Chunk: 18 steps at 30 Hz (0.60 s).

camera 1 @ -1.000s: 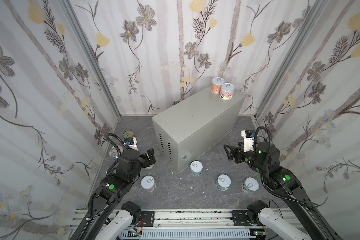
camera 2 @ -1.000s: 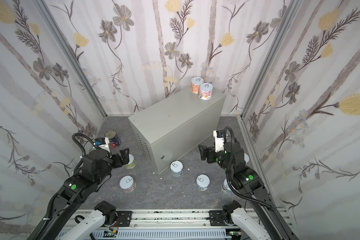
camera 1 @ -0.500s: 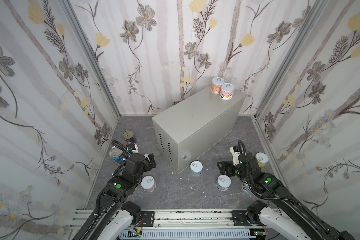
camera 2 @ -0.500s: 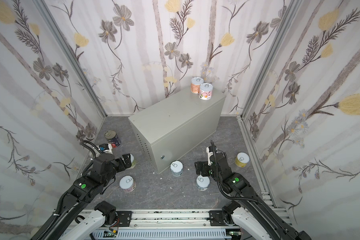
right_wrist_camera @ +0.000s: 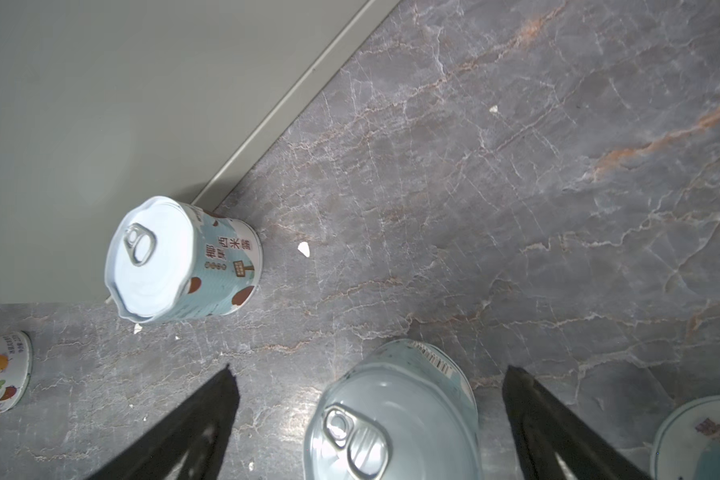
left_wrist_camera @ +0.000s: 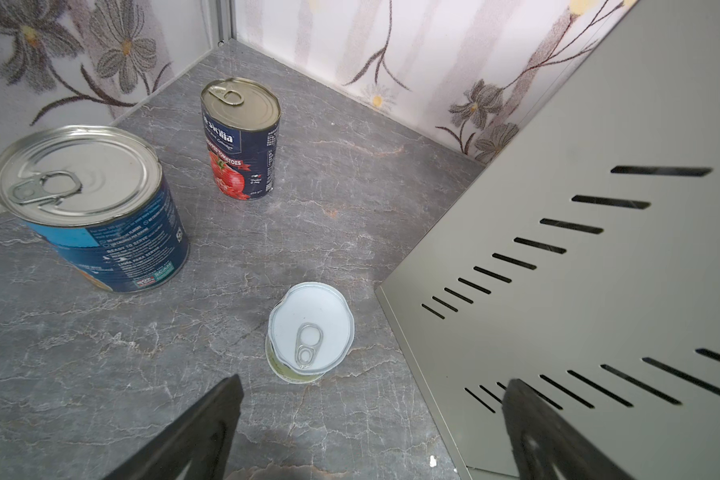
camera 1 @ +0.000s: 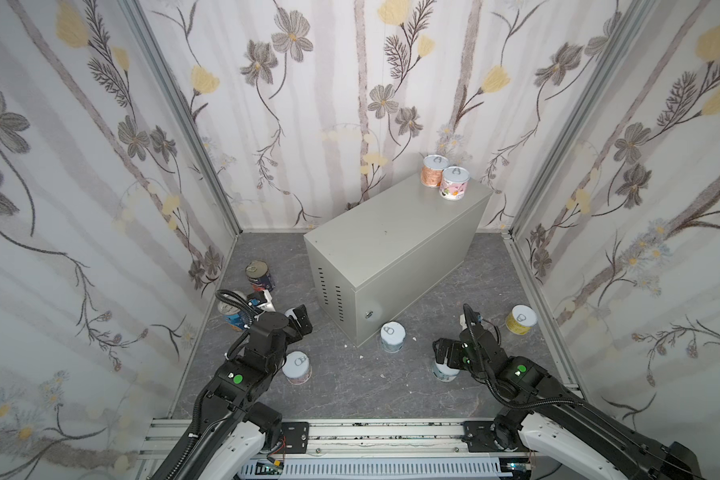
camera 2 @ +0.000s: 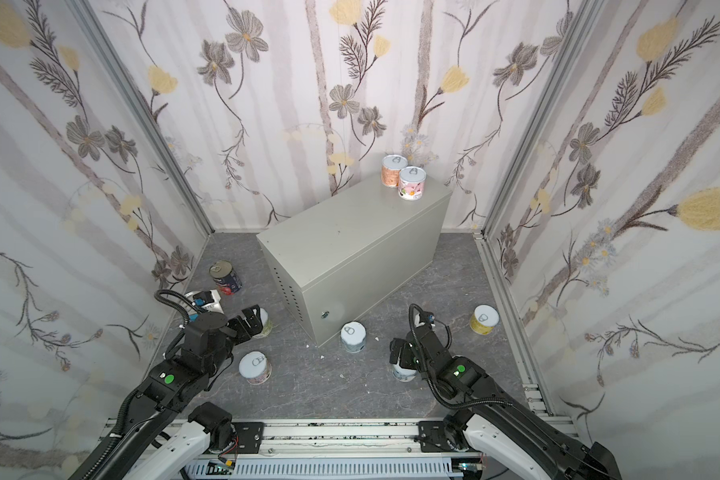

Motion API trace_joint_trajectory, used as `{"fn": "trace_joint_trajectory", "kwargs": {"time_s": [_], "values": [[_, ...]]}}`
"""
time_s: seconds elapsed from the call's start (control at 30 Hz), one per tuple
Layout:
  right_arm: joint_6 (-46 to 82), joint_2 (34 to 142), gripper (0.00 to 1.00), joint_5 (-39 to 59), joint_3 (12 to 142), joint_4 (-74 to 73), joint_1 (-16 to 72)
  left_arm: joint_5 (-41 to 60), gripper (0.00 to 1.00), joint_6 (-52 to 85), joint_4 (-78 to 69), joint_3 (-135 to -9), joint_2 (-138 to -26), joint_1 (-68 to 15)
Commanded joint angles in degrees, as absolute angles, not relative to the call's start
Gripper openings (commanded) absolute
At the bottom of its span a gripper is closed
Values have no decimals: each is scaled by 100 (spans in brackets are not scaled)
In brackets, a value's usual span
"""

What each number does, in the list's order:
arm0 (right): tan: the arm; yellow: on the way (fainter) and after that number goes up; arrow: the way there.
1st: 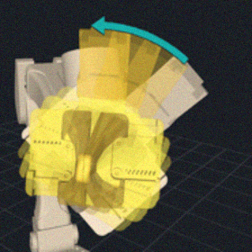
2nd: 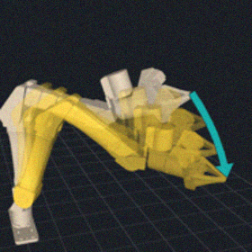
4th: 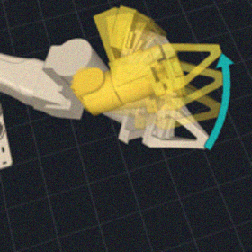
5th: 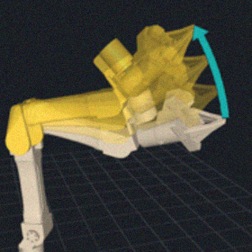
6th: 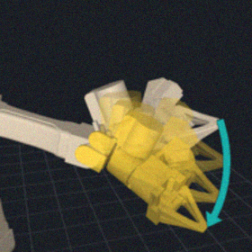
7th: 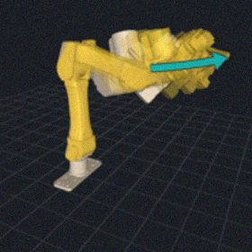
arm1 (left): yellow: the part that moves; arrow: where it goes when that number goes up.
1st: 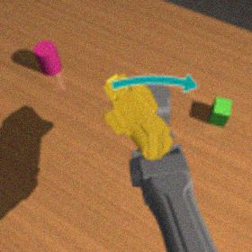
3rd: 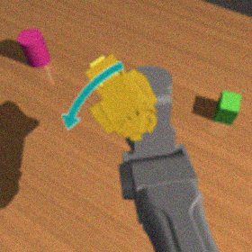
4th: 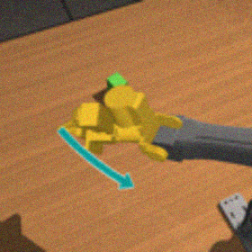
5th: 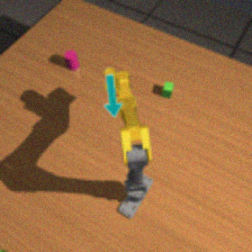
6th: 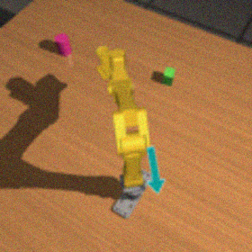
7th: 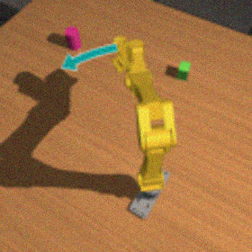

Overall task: Place and organize the canned foods onto the counter
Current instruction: 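Lower the right gripper onto the white-lidded can nearest the robot and close it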

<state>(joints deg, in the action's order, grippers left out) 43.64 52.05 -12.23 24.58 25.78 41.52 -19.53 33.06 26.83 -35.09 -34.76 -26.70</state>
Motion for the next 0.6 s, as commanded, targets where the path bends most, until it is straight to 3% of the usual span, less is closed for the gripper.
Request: {"fn": "trace_joint_trajectory", "kwargs": {"time_s": [0.0, 0.57], "values": [[4925, 5208, 100, -1560, 2299, 2513, 4329, -2024, 100, 3435, 2267, -3407, -3549, -2672], [5529, 6035, 97, -1819, 2017, 2221, 5229, -1831, 100, 3673, 2009, -3115, -3498, -2681]]}}
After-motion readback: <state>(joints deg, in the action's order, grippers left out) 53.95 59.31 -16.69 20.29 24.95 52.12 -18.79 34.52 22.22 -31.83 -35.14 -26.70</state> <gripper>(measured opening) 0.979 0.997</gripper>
